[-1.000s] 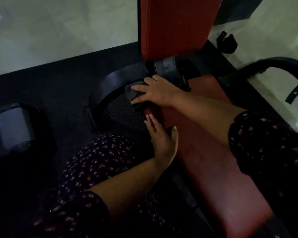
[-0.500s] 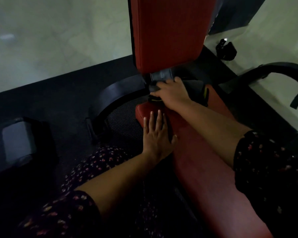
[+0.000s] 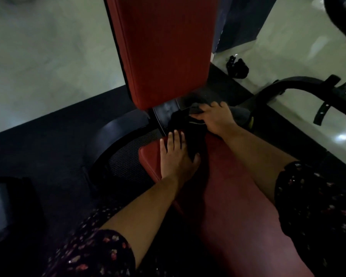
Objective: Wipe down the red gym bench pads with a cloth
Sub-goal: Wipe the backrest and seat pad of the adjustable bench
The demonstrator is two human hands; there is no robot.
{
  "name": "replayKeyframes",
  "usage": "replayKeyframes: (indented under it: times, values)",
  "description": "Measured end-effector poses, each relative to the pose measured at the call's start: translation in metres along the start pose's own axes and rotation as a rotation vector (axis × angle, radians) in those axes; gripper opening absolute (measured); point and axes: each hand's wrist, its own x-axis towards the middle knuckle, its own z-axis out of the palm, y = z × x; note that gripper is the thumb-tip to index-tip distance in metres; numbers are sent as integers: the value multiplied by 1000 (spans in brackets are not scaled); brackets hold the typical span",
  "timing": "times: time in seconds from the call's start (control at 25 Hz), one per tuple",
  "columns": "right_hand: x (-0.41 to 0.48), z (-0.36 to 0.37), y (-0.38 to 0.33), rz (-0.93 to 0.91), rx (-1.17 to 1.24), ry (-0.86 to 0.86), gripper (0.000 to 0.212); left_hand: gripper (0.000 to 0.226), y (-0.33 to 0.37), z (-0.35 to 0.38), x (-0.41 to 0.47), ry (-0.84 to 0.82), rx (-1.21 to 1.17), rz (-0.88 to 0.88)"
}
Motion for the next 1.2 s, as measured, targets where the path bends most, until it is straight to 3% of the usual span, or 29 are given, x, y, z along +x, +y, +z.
replayKeyframes:
  times: [0.16,0.32,0.52,0.68,0.96,1.12,1.2]
  values:
    - [-5,17,27,327,9,-102,49,88,0,3,3,-2,2,-2]
    - [-25,32,-6,187,-114,64,51,88,-2,3,3,-17,36,-3]
    - [-66,29,20,484,-14,-5,56,88,1,1,2,-5,26,-7]
    - [-106,36,6,495,130,-85,69,87,2,2,2,18,17,-2]
    - [-113,45,-19,591,166,38,71,65,-14,9,-6,162,-216,116]
    - [-129,35,-79,566,263,306,69,53,-16,5,-6,223,-404,148]
    - [-152,30,-114,528,254,351,64,58,-20,2,-3,231,-474,174]
